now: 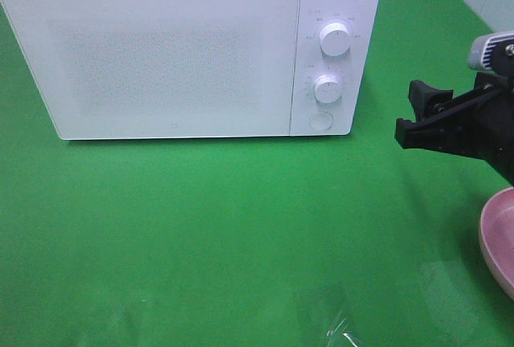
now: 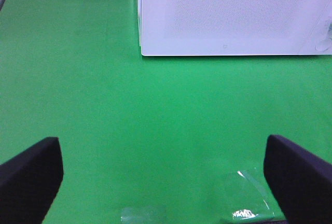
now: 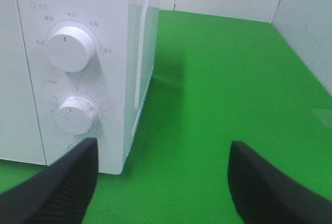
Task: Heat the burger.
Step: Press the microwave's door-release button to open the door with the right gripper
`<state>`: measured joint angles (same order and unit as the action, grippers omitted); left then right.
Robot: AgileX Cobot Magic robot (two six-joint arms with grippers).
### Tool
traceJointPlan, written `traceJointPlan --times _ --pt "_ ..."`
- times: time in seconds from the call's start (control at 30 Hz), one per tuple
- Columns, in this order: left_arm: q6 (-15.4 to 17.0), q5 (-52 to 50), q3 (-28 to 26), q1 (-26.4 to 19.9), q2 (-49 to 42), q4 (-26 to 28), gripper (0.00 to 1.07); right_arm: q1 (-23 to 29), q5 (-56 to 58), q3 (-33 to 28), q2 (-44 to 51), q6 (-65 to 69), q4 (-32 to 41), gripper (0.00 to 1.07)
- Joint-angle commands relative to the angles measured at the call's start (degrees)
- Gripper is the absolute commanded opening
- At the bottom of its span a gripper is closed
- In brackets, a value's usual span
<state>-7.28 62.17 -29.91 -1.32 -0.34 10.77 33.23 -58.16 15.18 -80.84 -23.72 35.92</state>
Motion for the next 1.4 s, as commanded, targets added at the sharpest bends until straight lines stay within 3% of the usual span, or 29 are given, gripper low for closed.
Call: traceJointPlan --times 0.03,0.2,0.47,0.87,1.2,1.3,1.4 --pt "0.1 -0.8 0.2 0.3 -0.9 0.3 0.98 3.5 -6.2 -0.1 -3.6 -1.3 4.6 0.71" --pt "0.1 -0.8 0.2 0.3 -0.9 0.3 0.98 8.9 -10.9 0.1 -8.2 -0.8 7.4 0.71" --pt "0.1 -0.8 0.2 0.3 -0.9 0.3 0.98 12.9 -11.0 0.1 -11.5 1.7 7.6 0.70" --pt "0.1 -0.8 0.2 0.3 -0.9 0.3 0.98 13.5 -10.6 0.1 -12.7 13.8 7.1 0.65" --pt "0.1 -0.8 0.2 0.3 -0.9 0.3 0.98 13.5 -10.4 0.1 -12.7 49.1 7.0 0.47" --pt "0.1 -0.8 0.2 0.3 -0.9 0.3 0.98 13.5 -10.3 0.1 -12.7 51.7 7.0 0.44" --pt "0.1 -0.8 0.2 0.3 -0.9 0.3 0.98 13.5 -10.1 0.1 -12.7 63.3 7.0 0.34"
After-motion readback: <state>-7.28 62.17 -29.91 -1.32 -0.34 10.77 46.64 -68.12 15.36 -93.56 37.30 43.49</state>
